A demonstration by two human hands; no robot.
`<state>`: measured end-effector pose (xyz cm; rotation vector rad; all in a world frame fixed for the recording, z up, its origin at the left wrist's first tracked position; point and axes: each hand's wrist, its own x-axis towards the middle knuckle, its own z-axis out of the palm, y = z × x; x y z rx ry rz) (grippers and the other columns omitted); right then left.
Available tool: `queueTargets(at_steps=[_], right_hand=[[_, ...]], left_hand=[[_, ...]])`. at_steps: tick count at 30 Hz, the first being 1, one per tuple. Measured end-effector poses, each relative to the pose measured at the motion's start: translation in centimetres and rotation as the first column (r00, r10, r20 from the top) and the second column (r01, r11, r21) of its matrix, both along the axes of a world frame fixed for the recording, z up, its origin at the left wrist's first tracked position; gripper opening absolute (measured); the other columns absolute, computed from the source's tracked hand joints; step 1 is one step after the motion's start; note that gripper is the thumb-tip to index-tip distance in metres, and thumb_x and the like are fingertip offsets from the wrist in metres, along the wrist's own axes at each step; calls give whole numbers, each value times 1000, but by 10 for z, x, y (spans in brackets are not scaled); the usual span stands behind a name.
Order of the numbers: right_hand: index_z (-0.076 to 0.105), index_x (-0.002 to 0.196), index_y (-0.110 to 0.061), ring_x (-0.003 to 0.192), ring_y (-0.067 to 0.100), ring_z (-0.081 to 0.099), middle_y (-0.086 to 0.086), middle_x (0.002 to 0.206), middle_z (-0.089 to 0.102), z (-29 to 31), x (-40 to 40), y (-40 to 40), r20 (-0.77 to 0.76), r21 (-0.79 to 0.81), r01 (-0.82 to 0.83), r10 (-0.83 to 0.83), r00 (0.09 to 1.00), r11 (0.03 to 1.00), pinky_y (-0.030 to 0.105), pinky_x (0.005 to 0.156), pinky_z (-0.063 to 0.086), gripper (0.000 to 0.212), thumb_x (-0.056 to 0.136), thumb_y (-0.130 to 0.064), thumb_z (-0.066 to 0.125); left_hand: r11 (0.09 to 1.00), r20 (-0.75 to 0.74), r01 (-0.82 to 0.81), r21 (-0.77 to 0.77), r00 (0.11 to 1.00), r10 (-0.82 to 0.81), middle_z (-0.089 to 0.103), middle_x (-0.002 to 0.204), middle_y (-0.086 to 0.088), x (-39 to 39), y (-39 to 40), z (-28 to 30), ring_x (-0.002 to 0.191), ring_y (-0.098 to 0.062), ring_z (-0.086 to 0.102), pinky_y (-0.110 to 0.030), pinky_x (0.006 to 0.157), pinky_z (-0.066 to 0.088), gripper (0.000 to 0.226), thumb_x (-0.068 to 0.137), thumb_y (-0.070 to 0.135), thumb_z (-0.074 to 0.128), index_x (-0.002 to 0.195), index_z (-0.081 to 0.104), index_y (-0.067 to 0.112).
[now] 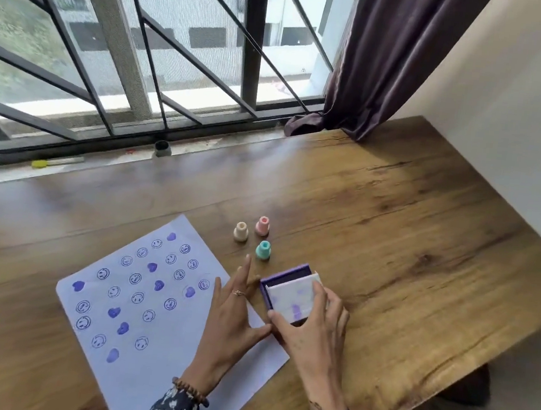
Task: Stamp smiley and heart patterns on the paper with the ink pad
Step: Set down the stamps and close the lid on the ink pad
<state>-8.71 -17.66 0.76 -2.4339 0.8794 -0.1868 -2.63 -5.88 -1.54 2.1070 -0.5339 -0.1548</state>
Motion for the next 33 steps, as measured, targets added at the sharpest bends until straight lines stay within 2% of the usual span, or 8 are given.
queueTargets(at_steps=[4,8,10,13,20,26,30,33], right_hand=[[43,132,-14,115,30,43,12,133,46,-5,3,1,-9,-33,-36,35,999,999,39,92,42,92,55,-47,82],[41,133,-18,112,29,43,11,132,44,-6,4,0,-24,-61,-54,53,998,997,38,89,42,94,54,-49,82],[41,133,-21,111,28,43,9,131,44,-5,6,-1,-31,-72,-56,54,998,996,37,87,41,94,54,-51,81],[41,132,-24,108,28,43,8,129,46,-5,8,-3,-37,-86,-53,50,998,995,37,87,39,94,52,-52,82],[43,131,-20,103,31,45,11,124,49,-7,4,0,-49,-136,-22,15,999,990,40,81,44,94,52,-57,79],[32,138,-23,106,29,42,9,125,46,-6,10,1,-108,-133,-11,-4,994,991,40,83,40,104,52,-60,77],[21,142,-24,109,28,39,7,127,43,-4,19,1,-135,-90,13,-25,991,996,40,85,37,115,48,-61,77],[17,143,-24,109,29,39,7,126,43,-4,22,-1,-149,-80,15,-27,988,997,40,84,37,120,47,-64,76]], left_hand=[[998,-14,-33,-50,999,32,49,137,3,2,0,-8,127,-8,40,-50,114,8,91,65,53,61,123,-7,68],[998,-35,-33,-51,999,31,55,118,21,3,2,-15,125,0,39,-30,112,-1,104,66,50,67,139,-7,42],[999,-21,-26,-47,999,25,54,116,24,3,3,-17,124,2,38,-21,111,-5,107,67,43,73,140,-5,37],[998,-17,-31,-49,999,30,47,114,33,4,4,-15,119,11,32,-10,107,-10,104,65,52,68,141,-1,34],[998,-42,-29,-53,999,27,53,115,24,2,4,-14,119,14,32,-12,109,-10,107,69,41,75,139,-6,38],[1000,-43,-14,-2,999,14,36,115,45,4,4,-14,119,21,24,-22,112,-7,101,69,48,69,144,8,20],[1000,-22,10,-1,1000,-10,37,116,41,5,6,-15,118,17,26,-16,110,-10,103,68,34,77,142,5,32],[1000,-13,-3,27,1000,3,25,115,58,6,6,-16,117,21,24,-17,110,-10,91,69,35,75,141,24,13]])
